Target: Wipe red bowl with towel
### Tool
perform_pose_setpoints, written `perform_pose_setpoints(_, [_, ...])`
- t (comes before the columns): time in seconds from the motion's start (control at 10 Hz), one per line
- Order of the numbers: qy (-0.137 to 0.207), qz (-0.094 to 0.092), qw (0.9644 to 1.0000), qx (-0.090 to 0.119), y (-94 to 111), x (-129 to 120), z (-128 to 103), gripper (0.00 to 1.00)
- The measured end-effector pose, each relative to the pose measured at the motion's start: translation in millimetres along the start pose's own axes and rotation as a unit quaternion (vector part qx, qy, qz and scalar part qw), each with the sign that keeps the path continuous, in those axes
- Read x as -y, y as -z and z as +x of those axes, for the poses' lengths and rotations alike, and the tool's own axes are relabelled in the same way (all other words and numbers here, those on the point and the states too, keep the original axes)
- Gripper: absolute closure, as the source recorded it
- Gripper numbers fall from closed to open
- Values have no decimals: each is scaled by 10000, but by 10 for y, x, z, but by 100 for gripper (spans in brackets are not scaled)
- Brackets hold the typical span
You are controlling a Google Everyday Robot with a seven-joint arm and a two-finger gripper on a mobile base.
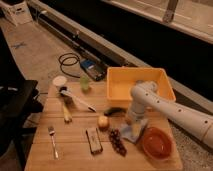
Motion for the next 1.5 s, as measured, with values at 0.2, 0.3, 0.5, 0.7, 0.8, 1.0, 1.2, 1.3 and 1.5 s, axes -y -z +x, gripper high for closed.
perform_pose_setpoints(0.2, [-49, -95, 9994, 344, -102, 12, 47, 51])
perform_pose_setpoints(0.3, [-9, -121, 9994, 312, -105, -8, 31, 60])
perform_pose_setpoints(0.5, [3, -167, 9995, 282, -84, -29, 38, 82])
perform_pose_setpoints(0.7, [-14, -143, 9995, 289, -64, -31, 52, 98])
perform_pose_setpoints(0.8, [8, -4, 9996, 281, 5, -20, 36, 100])
perform_pose_setpoints(1.0, [-36, 266, 9994, 204, 246, -74, 89, 100])
perform_pose_setpoints(1.2, [-91, 689, 9975, 98, 733, -118, 109, 100])
perform_pose_setpoints(1.3, [-151, 887, 9959, 36, 947, -151, 153, 100])
perform_pose_setpoints(1.5, [-380, 1215, 9918, -95, 1290, -254, 372, 100])
